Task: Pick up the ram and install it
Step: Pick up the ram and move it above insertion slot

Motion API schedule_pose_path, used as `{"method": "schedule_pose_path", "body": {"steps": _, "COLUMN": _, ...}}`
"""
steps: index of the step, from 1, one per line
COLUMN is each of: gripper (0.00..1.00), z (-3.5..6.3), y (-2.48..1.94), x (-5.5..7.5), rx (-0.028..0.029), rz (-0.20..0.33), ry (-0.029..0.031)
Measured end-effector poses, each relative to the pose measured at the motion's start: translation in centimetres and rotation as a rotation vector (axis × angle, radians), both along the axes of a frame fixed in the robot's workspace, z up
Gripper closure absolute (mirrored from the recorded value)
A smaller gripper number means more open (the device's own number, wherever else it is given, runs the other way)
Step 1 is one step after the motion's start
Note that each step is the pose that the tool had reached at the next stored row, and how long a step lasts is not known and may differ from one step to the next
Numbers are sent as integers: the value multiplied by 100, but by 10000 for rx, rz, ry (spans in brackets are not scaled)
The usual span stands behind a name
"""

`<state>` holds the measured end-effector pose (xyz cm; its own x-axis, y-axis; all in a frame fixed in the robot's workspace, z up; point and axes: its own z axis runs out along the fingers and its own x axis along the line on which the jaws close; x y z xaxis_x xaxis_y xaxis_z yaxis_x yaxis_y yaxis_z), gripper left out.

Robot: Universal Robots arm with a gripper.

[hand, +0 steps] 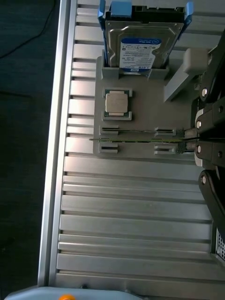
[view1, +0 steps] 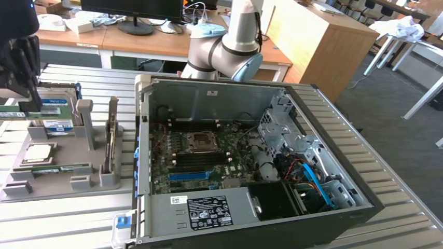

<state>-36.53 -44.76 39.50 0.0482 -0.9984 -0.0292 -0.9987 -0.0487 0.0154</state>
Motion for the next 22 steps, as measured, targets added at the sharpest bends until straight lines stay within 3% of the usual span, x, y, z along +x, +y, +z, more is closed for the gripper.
{"method": "schedule_pose_path", "body": {"steps": 12, "gripper": 88, "z": 32, "y": 0, "x": 1, "rx": -1, "rz": 1, "ry": 1}}
{"method": "schedule_pose_path", "body": {"steps": 22, "gripper": 88, "z": 32, "y": 0, "x": 123, "rx": -1, "rz": 1, "ry": 1}}
